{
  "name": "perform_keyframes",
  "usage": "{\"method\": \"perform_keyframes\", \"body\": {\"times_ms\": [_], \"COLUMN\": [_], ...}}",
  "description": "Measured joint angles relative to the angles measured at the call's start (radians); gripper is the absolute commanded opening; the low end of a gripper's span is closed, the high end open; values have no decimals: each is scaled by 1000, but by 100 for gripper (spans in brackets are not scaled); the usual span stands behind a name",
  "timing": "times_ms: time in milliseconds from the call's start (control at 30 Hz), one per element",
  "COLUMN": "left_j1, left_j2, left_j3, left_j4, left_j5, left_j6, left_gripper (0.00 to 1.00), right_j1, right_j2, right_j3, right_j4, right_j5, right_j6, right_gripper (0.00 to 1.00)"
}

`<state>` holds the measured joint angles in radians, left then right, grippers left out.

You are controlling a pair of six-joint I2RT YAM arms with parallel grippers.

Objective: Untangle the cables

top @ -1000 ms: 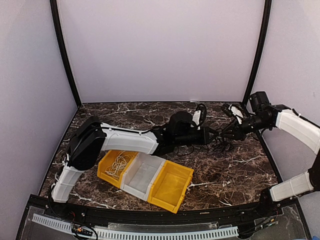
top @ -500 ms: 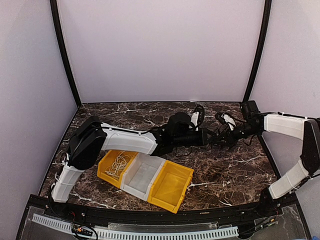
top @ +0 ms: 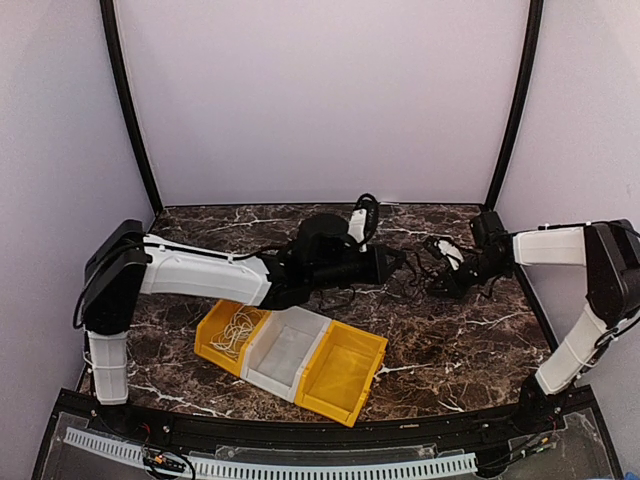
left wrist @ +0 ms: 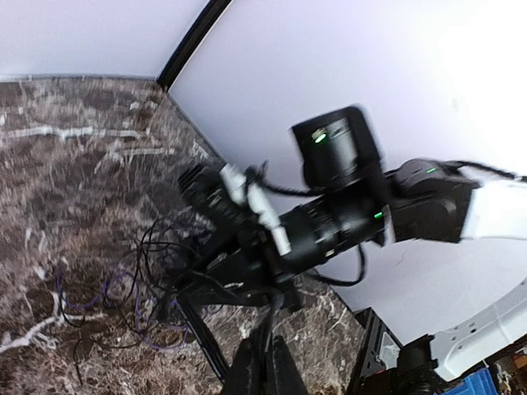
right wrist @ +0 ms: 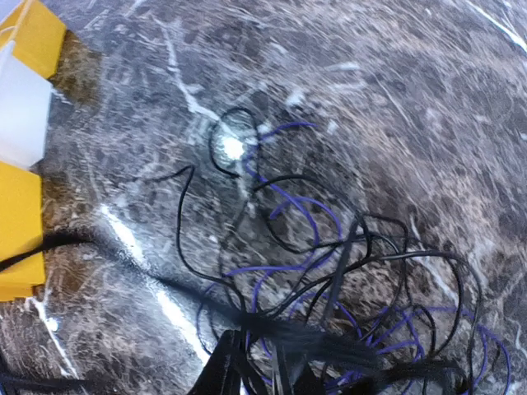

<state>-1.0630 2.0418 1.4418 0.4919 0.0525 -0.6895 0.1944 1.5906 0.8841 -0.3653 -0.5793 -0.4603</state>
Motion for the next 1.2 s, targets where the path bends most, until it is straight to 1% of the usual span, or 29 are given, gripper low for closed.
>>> {"method": "perform_keyframes", "body": {"times_ms": [200,367,500,667,767,867,933,1100,1200], "left_j1": [-2,-2,-2,-2,-2,-2,-2,-2,-2], "left_j2": [-319,-555,-670,-771,-804,-804,-794,-726,-686], "left_j3": [-106,-213,-269,-279,-264,-255,-255,-260,-285], "left_j4": [25,34,-3,-81,-129,-156,-177,-209,-210], "left_j5": [-107,-225,-314,-386,-408,-409,-396,-321,-288], "left_j6": [102,195,269,344,379,398,410,445,447], "left_gripper": [0,0,0,0,0,0,0,0,0], "right_j1": [-50,-94,-113,-121,-121,-121,-121,-97,-56], "right_j2": [71,89,89,100,100,81,29,-140,-198], "right_j3": [0,0,0,2,7,16,16,38,58], "right_j4": [2,-2,-2,-3,-15,-34,-53,-92,-113], "right_j5": [88,115,128,135,135,128,121,76,34], "right_j6": [15,25,29,29,26,15,1,-64,-103], "right_gripper": [16,15,15,16,19,21,27,55,66]}}
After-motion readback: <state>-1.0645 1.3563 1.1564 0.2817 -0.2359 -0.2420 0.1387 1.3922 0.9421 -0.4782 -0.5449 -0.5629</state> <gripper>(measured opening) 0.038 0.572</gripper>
